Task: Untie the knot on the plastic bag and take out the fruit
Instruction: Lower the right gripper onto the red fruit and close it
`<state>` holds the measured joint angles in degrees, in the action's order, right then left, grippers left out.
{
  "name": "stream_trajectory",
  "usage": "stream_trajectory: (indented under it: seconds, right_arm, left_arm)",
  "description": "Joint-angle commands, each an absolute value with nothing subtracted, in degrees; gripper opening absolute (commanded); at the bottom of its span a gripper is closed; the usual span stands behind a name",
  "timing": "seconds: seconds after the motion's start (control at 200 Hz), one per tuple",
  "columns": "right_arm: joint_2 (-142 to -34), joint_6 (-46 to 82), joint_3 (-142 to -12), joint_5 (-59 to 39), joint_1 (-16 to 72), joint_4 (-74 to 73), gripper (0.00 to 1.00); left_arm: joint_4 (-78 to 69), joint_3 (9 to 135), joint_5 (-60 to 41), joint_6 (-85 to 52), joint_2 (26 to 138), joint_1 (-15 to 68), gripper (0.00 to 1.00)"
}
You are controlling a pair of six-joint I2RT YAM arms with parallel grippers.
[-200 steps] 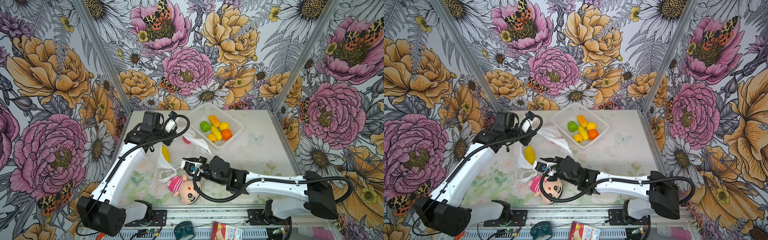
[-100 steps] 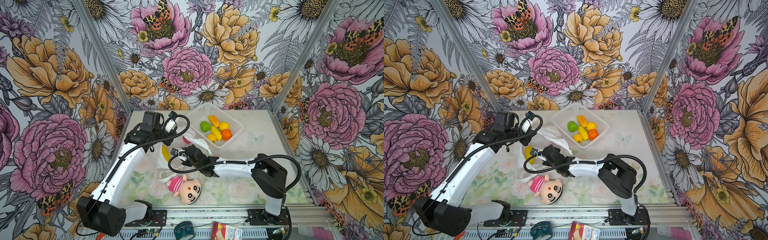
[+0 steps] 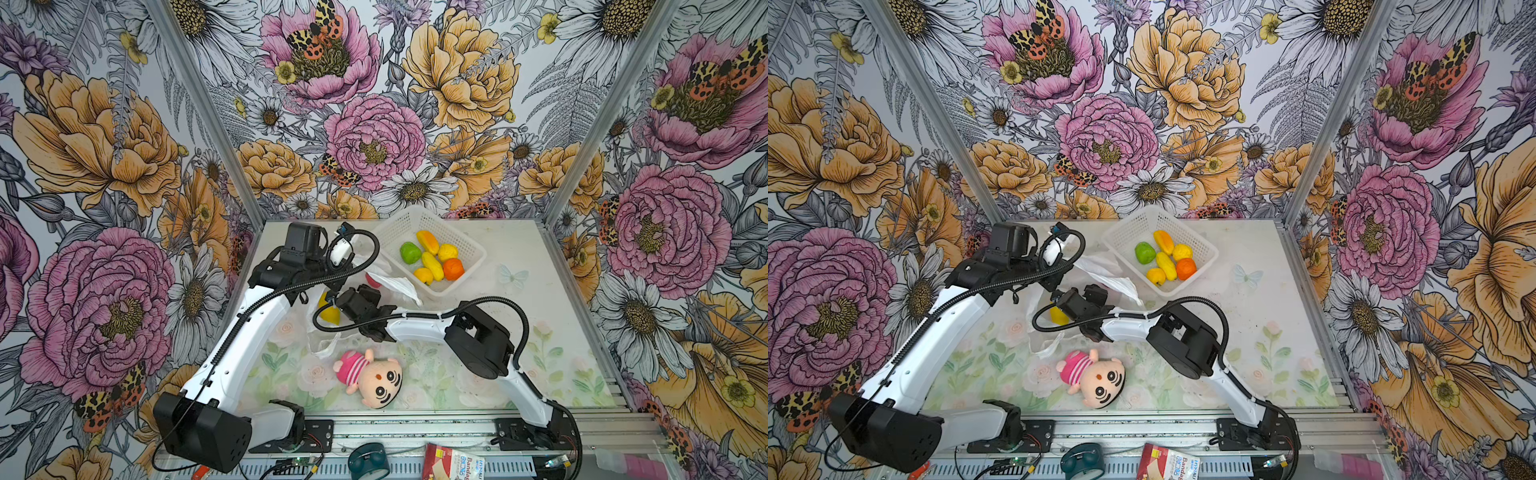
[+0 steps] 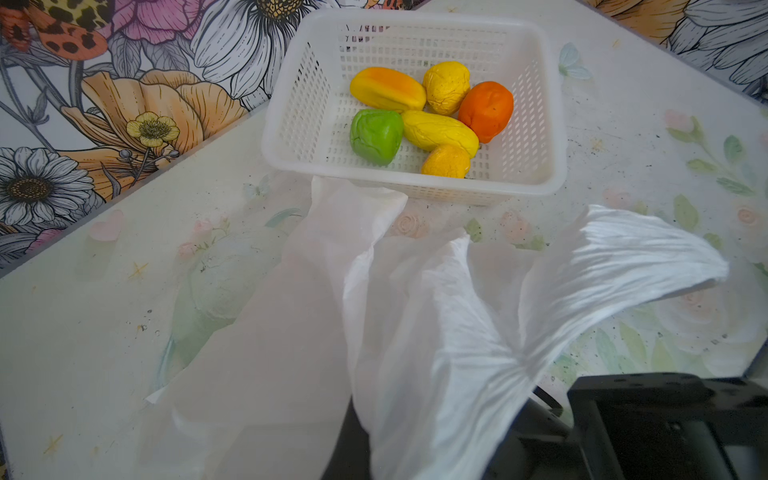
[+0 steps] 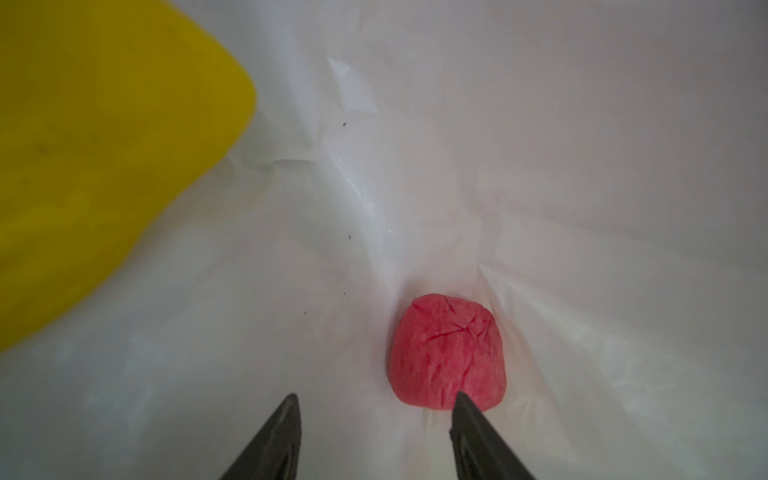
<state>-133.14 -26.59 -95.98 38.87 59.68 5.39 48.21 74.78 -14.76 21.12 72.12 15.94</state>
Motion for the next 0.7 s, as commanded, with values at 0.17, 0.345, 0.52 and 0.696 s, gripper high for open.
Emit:
stream_trajectory:
  seconds: [0.17, 0.345, 0.52, 0.696]
  right_arm:
    - [-140.21, -24.28, -106.70, 45.98, 57.68, 13.61, 0.73]
    - [-143.13, -21.95, -111.09, 46.14, 56.20, 17.99, 0.80]
    - [-145.35, -20.21, -114.45, 46.91, 54.76, 21.26, 0.85]
    - [-148.44, -17.90, -119.69, 47.04, 53.50, 25.94, 0.87]
  left_arm:
    - [47.97, 74.97, -14.72, 21.09, 72.06, 16.17, 0.00]
    - [47.97, 74.97, -14.71, 21.09, 72.03, 16.17, 0.00]
    - [47.97, 74.99, -14.70, 21.09, 71.99, 16.15, 0.00]
    - [47.94, 75.01, -14.69, 21.09, 71.99, 16.17, 0.00]
